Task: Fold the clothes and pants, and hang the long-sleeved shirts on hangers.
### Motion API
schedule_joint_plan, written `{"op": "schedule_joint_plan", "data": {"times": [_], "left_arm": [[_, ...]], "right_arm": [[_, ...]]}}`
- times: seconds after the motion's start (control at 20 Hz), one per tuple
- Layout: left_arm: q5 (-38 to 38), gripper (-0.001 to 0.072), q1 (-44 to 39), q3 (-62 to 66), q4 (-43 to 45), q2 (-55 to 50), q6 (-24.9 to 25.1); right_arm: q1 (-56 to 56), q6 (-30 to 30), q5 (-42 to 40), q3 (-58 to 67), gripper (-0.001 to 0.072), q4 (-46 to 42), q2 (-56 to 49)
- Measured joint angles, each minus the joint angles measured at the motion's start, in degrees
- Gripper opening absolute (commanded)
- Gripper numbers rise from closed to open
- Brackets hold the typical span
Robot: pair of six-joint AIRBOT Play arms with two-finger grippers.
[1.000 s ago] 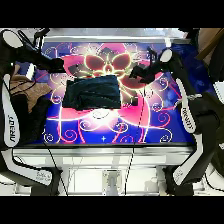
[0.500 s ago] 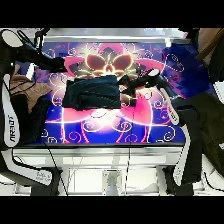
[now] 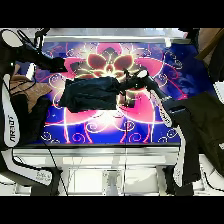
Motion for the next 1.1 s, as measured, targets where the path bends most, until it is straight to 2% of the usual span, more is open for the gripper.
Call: {"op": "schedule_joint_plan", "data": {"times": [0.15, 0.3, 0.7, 0.9, 1.1], "left_arm": [[0.0, 0.0014, 0.0, 0.0, 0.0, 0.0, 0.0], [0.0, 0.0013, 0.0, 0.0, 0.0, 0.0, 0.0], [0.0, 0.0014, 0.0, 0.0, 0.0, 0.0, 0.0], [0.0, 0.0014, 0.0, 0.0, 0.0, 0.0, 0.0], [0.0, 0.0013, 0.0, 0.0, 0.0, 0.0, 0.0]], "right_arm": [[-3.6, -0.2, 3.3, 3.7, 0.0051, -4.1, 3.4], [-10.5, 1.2, 8.7, 5.0, 0.0049, -12.6, 10.7], [-41.1, 6.0, 29.3, 5.4, 0.0048, -31.8, 34.9], [-57.1, 8.3, 32.9, 1.1, 0.0047, -37.0, 45.0], [-67.2, 8.3, 34.0, -9.2, 0.0050, -51.5, 51.9]]}}
